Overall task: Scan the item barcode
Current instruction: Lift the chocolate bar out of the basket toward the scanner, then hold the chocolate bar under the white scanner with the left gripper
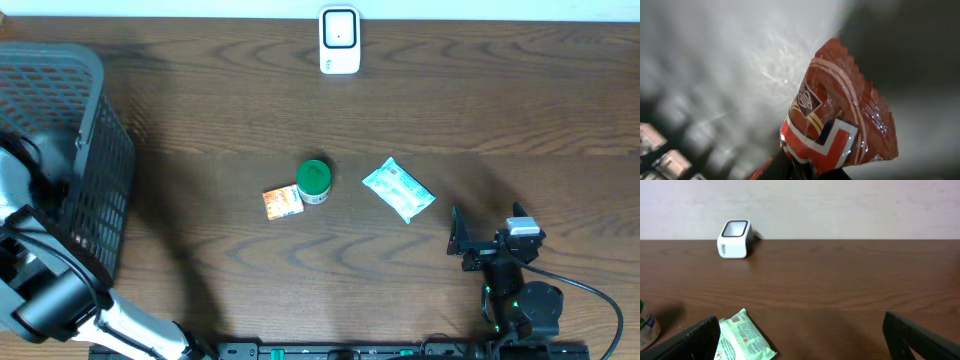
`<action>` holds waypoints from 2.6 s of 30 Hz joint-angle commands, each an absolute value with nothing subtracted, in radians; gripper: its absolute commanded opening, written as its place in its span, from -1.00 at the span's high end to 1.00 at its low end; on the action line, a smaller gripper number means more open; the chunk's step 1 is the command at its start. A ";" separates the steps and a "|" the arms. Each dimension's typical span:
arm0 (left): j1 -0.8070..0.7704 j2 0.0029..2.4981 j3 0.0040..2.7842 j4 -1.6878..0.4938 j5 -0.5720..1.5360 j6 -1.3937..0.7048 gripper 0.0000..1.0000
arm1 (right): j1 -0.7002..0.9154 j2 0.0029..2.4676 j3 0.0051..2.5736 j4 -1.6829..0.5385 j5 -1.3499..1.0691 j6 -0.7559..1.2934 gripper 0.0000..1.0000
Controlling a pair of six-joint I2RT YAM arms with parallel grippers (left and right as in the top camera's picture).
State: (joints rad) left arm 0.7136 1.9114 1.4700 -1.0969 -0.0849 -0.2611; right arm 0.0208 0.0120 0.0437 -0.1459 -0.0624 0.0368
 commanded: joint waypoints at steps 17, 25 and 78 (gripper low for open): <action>0.512 1.605 2.262 -1.316 0.604 -0.389 0.85 | 0.014 0.009 0.040 -0.147 -0.058 0.028 -0.99; -0.025 1.673 2.156 -1.388 0.535 -0.281 0.85 | 0.014 0.009 0.040 -0.147 -0.057 0.028 -0.99; -0.641 2.123 2.048 -1.115 -0.039 -0.608 0.85 | 0.014 0.009 0.040 -0.147 -0.058 0.028 -0.99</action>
